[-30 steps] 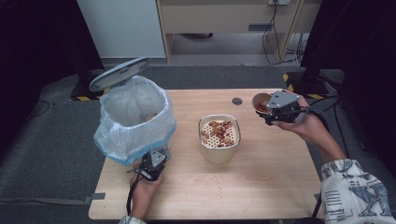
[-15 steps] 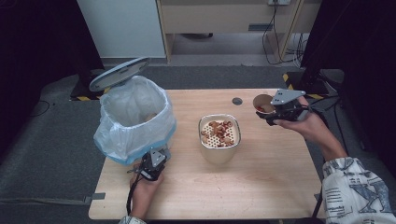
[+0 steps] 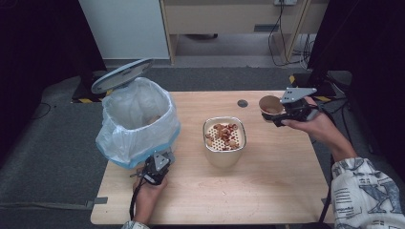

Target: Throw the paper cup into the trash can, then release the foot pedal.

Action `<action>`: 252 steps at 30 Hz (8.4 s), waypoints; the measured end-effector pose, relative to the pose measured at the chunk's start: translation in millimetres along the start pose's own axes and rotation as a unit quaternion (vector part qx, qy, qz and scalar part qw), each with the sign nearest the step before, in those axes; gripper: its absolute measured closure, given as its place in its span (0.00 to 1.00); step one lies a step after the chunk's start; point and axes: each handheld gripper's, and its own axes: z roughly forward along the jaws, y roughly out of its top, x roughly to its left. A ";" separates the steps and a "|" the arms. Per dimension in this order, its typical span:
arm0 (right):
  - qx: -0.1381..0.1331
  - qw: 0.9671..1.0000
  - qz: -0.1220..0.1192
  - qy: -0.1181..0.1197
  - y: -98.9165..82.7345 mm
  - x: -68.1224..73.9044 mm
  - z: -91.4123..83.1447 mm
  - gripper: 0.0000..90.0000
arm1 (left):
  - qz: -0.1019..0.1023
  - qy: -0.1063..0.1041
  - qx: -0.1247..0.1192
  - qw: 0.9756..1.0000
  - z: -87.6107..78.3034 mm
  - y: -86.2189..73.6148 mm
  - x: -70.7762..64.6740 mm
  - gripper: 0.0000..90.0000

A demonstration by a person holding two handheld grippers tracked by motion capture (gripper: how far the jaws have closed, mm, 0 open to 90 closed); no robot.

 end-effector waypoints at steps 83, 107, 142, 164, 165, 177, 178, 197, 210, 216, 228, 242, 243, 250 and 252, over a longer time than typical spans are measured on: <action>-0.037 0.991 0.081 0.101 119.8 33.5 28.0 0.36 | 0.001 0.000 0.001 1.000 0.6 0.8 0.0 0.99; -0.046 0.988 0.075 0.125 180.4 65.7 54.6 0.36 | 0.001 0.000 0.000 1.000 0.8 0.9 -0.2 0.99; -0.057 0.979 0.066 0.185 256.4 142.6 120.6 0.35 | 0.002 0.003 0.000 1.000 0.7 0.9 -0.8 0.99; -0.060 0.982 0.067 0.166 265.5 167.5 172.9 0.11 | 0.001 -0.001 -0.001 1.000 0.7 0.5 0.3 0.99; -0.062 0.982 0.069 0.163 264.9 166.0 171.4 0.11 | 0.001 0.000 0.000 1.000 0.7 0.6 0.2 0.99; -0.063 0.984 0.084 0.146 246.3 141.7 148.6 0.10 | 0.001 0.001 -0.001 1.000 0.9 0.6 -0.2 0.99; -0.064 0.984 0.083 0.145 245.0 140.6 147.7 0.10 | 0.002 0.000 0.000 1.000 0.6 0.6 0.2 0.99; -0.073 0.985 0.104 0.119 213.4 114.8 126.6 0.08 | 0.001 0.000 -0.002 1.000 0.9 0.7 -0.2 0.99; -0.079 0.984 0.124 0.097 192.3 93.7 111.5 0.07 | 0.000 0.000 -0.002 1.000 0.9 0.6 -0.2 0.99; -0.081 0.984 0.131 0.091 185.4 86.8 106.0 0.07 | 0.001 0.000 -0.002 1.000 0.9 0.5 -0.2 0.99; -0.073 0.985 0.138 0.079 165.9 76.1 95.6 0.07 | 0.000 -0.001 -0.003 1.000 0.8 0.1 0.0 0.99; -0.068 0.983 0.164 0.043 122.7 49.3 66.3 0.07 | -0.024 -0.002 -0.060 0.998 -23.7 9.1 -16.9 0.67; -0.068 0.982 0.171 0.039 118.9 47.0 64.4 0.07 | -0.025 -0.005 -0.062 0.998 -24.4 9.7 -18.2 0.65; -0.066 0.980 0.188 0.005 104.5 38.8 56.3 0.05 | -0.042 -0.022 -0.051 0.998 -22.9 10.4 -18.2 0.51; -0.068 0.978 0.196 -0.010 100.6 36.6 54.8 0.05 | -0.047 -0.026 -0.048 0.997 -22.6 10.5 -17.9 0.47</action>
